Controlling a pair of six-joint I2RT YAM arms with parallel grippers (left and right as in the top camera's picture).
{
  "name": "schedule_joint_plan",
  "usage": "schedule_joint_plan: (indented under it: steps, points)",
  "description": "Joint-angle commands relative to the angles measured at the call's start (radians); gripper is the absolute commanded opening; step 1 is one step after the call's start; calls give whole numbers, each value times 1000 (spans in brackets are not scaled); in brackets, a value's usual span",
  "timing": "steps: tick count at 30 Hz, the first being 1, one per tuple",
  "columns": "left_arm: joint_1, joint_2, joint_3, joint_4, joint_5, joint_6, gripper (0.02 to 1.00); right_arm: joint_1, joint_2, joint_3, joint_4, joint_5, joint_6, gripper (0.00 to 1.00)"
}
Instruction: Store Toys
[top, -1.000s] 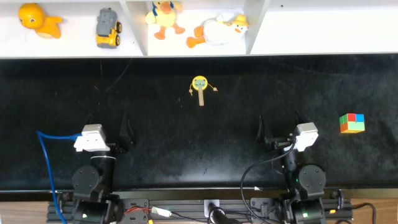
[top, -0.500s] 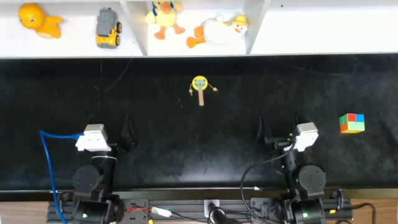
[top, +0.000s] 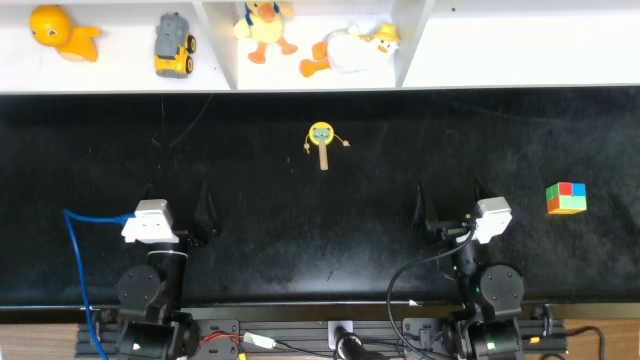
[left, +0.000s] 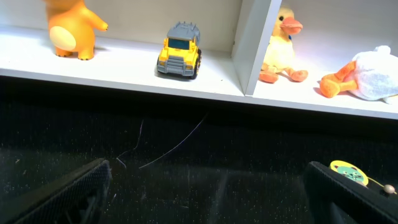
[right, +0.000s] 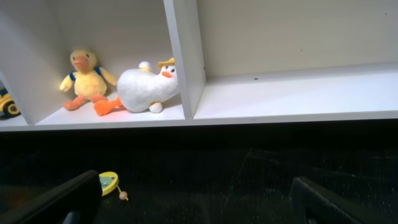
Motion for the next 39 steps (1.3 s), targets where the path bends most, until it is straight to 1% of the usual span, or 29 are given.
schedule_joint_plan:
  steps: [1,28,31,37,39]
  points:
    - [5,-12,-10,4,13,22,998,6,-9,-14,5,5,-3,996]
    - [5,-12,-10,4,13,22,998,6,-9,-14,5,5,-3,996]
    - [5,-12,-10,4,13,22,998,4,-9,-14,5,31,-3,996]
    - [5,-12,-10,4,13,22,998,5,-9,-14,5,26,-3,996]
    - [5,-12,-10,4,13,22,998,5,-9,-14,4,8,2,996]
